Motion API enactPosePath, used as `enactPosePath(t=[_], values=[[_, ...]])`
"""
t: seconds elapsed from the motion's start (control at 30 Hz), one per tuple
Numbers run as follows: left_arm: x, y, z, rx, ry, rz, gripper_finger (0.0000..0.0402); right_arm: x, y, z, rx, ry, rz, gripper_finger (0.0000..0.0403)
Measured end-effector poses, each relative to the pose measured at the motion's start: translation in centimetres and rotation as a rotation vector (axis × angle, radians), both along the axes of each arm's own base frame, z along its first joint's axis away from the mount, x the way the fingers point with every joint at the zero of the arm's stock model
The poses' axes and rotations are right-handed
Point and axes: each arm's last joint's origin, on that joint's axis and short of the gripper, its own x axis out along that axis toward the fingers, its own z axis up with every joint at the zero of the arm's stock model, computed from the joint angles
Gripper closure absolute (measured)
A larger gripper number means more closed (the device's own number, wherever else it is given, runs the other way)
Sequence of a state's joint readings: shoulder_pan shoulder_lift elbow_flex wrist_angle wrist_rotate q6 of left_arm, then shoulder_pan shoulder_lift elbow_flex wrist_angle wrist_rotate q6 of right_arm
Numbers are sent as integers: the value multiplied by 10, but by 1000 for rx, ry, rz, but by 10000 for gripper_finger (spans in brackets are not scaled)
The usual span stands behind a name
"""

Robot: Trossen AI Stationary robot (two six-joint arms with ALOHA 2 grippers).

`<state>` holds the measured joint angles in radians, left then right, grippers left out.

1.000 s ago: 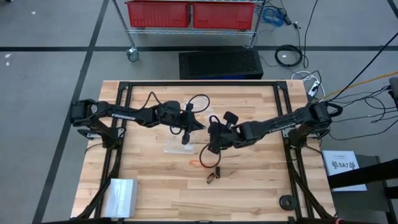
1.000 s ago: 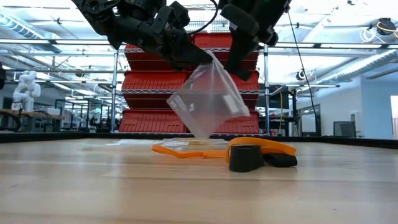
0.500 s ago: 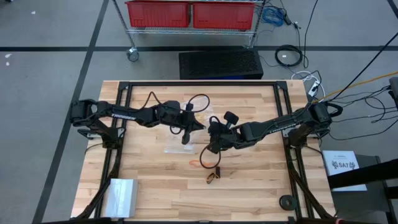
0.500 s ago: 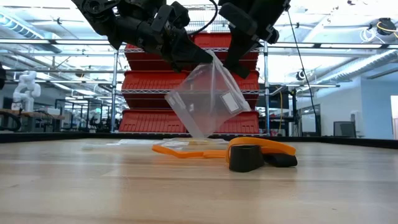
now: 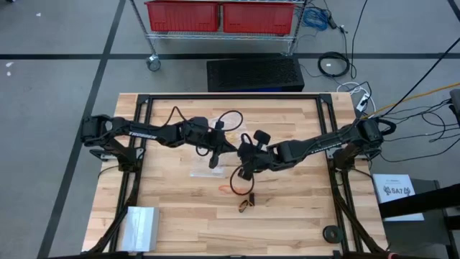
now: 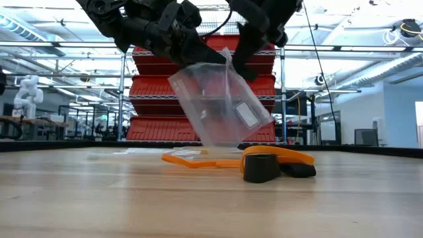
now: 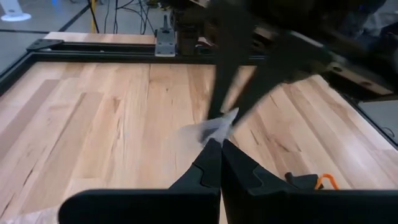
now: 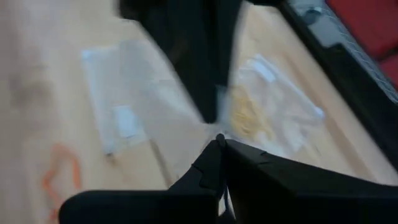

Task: Sort rubber bands
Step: Put the black rubber band into the zip bag

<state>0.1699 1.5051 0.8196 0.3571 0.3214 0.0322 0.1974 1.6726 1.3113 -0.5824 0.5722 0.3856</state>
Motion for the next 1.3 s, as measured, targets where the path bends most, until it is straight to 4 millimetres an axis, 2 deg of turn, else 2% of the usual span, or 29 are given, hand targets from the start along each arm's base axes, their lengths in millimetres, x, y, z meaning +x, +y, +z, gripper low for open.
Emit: enactPosePath(t=[0.2, 0.53, 0.77, 0.9, 1.17, 1.3], values=[[0, 0, 0, -1, 5, -2, 401, 4, 3, 2, 20, -16, 90, 403], [0, -1, 0, -6, 4, -17, 401, 2, -11, 1, -14, -15, -45, 403], [0, -1, 1, -4, -15, -21, 401, 5, -15, -15, 66, -11, -9, 398], [1, -1, 2, -3, -25, -21, 401, 6, -18, -15, 65, -13, -3, 362], [1, -1, 3, -2, -32, -21, 401, 7, -16, -4, 105, -14, 33, 256], [1, -1, 3, -3, -31, -21, 401, 3, -16, 4, 103, 14, 35, 229]])
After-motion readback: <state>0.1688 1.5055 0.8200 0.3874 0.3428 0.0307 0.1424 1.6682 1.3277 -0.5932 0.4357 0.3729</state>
